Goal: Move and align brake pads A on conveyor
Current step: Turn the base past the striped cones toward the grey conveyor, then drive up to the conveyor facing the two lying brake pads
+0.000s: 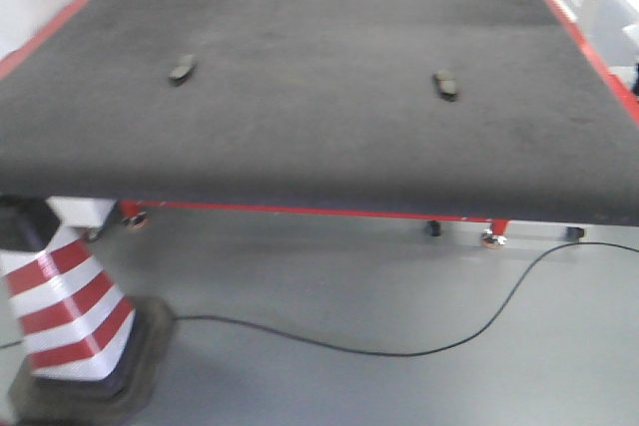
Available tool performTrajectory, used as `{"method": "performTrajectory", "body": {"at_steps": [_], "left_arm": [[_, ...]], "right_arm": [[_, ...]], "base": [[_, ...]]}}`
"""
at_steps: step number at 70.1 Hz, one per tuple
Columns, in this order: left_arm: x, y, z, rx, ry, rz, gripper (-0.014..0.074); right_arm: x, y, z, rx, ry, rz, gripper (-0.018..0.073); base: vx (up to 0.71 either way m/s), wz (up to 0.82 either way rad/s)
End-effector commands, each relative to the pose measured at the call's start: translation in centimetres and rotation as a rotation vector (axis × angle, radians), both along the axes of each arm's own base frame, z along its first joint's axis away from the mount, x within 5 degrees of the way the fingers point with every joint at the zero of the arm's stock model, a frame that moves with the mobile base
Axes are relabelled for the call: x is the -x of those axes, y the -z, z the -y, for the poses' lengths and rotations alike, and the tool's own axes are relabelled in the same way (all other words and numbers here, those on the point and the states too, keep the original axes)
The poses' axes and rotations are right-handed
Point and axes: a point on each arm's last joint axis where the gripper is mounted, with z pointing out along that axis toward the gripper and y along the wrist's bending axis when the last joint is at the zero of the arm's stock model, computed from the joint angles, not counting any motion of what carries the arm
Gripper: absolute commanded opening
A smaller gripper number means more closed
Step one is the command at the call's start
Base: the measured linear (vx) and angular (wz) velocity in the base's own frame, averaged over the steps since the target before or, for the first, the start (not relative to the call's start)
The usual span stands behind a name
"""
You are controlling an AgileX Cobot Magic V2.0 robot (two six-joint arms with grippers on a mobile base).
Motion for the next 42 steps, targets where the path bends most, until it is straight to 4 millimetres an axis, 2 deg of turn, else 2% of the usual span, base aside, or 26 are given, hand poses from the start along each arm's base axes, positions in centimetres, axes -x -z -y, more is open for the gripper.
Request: {"method": "performTrajectory", "body": {"at_steps": [1,14,42], "left_arm": [[-0.42,-1.49,0.07,0.001,0.011,0.102,-0.0006],[-0.42,-1.49,0.07,0.001,0.011,0.102,-0.0006],[-0.42,-1.49,0.07,0.001,0.011,0.102,-0.0006]], "right_arm": [[-0.52,-1.55,0.01,0.025,-0.011,0.102,-0.0007],[-0.52,-1.55,0.01,0.025,-0.011,0.102,-0.0007],[-0.52,-1.55,0.01,0.025,-0.012,0.103,-0.0007]], "base": [[0.29,-0.42],[0.35,-0.22],[0.42,0.01]]}}
